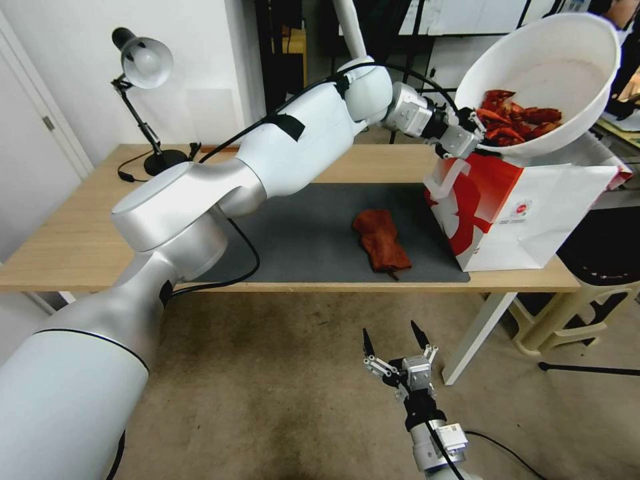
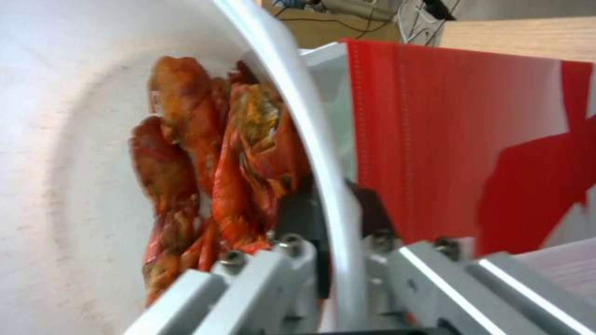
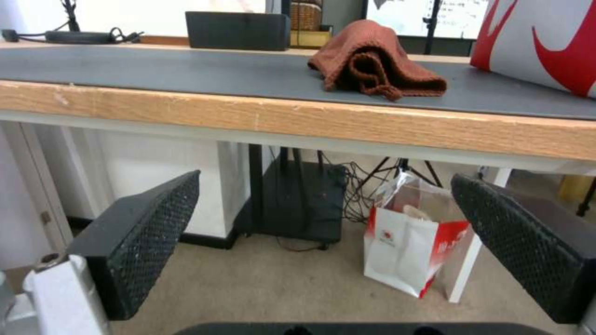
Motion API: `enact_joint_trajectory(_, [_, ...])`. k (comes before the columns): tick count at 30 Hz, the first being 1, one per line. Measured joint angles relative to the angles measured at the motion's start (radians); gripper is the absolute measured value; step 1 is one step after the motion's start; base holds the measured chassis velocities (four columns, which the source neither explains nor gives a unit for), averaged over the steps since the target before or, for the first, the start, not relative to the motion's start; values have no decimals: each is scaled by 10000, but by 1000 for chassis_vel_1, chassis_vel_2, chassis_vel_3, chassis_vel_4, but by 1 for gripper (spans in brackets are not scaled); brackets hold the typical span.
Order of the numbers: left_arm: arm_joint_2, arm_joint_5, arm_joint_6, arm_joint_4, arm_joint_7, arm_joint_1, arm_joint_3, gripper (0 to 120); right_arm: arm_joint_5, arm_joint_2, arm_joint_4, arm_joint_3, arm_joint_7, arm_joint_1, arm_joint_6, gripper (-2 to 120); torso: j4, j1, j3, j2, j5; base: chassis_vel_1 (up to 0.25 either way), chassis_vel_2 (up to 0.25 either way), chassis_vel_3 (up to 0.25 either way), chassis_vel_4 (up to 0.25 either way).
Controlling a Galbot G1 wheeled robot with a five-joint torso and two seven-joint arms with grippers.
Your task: Sweep shrimp from table into container with towel, then put container into takeout bag.
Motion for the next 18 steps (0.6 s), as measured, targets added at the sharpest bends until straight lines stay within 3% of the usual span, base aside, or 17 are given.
enact_joint_trajectory(6, [0,221,-6,31,-220,-7,45,25,0,8,0,-17,5,56,-18,100,0,0,0,0,0,0,0,0,0])
enact_joint_trajectory(8, [1,302,-8,31,-485,2,75,37,0,10,-28,-25,4,82,-28,100,1,1,0,0,0,0,0,0,0])
enact_joint_trajectory(13, [-2,320,-9,-56,-800,13,120,50,0,19,-86,-43,1,87,-32,100,0,1,0,1,0,0,0,0,0])
enact_joint_trajectory(18, [-2,244,1,-98,-1323,-5,216,70,-1,2,-99,-56,-4,119,-67,100,0,1,0,0,1,0,0,0,0])
